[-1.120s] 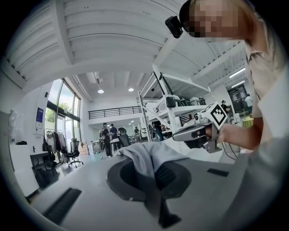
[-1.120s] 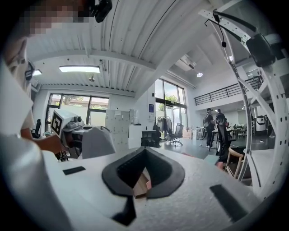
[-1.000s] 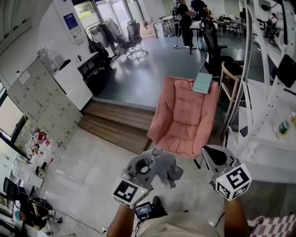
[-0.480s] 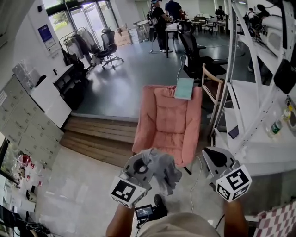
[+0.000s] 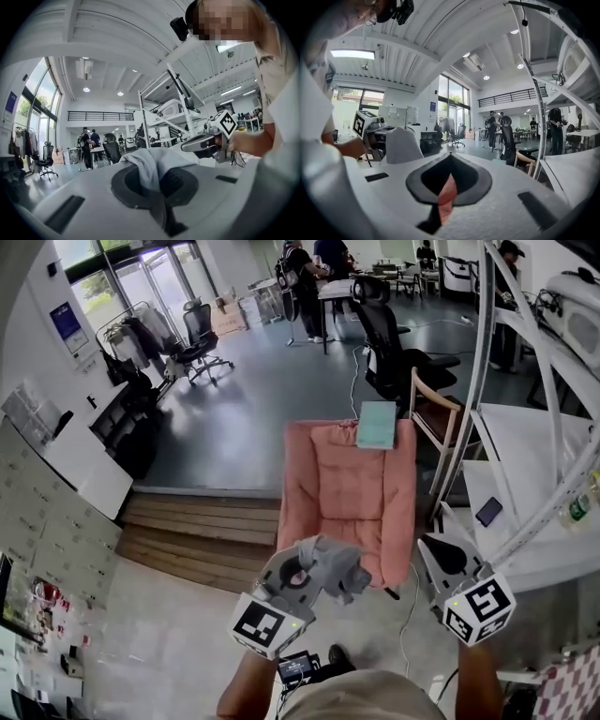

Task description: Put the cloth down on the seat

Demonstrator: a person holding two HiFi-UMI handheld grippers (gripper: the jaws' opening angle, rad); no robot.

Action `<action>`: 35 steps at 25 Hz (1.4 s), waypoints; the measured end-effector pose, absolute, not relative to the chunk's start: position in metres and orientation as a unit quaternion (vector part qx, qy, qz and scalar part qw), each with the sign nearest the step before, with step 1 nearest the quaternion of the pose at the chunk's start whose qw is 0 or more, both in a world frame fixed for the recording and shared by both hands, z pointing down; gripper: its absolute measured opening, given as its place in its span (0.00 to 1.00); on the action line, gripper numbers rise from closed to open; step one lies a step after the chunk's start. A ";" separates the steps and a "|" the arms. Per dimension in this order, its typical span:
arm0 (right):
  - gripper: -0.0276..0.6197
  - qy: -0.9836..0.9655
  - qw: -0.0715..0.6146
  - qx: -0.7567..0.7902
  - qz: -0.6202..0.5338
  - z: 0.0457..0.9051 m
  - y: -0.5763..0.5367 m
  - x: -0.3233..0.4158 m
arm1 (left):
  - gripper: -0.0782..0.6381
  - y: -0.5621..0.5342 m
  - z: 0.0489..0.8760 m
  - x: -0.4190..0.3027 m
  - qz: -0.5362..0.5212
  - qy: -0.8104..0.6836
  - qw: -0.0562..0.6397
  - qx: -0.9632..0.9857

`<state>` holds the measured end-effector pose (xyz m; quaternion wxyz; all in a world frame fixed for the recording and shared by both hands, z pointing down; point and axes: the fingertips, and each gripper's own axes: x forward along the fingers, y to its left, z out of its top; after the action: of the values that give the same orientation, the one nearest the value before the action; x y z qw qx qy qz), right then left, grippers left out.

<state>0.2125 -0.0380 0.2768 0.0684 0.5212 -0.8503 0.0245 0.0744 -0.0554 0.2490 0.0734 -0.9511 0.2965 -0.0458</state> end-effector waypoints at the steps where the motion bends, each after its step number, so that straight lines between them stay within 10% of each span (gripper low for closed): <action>1: 0.03 -0.850 0.070 0.522 0.025 0.278 -0.048 0.209 | 0.13 -0.065 0.250 0.072 -0.047 0.294 0.075 -0.952; 35: 0.03 -0.889 0.100 0.448 0.000 0.288 -0.296 0.091 | 0.13 -0.271 0.255 -0.074 -0.042 0.397 0.099 -0.912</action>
<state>0.0906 -0.2962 0.2879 0.0995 0.4476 -0.8887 0.0001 -0.0735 -0.2711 0.2554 0.0987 -0.9117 0.3967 -0.0417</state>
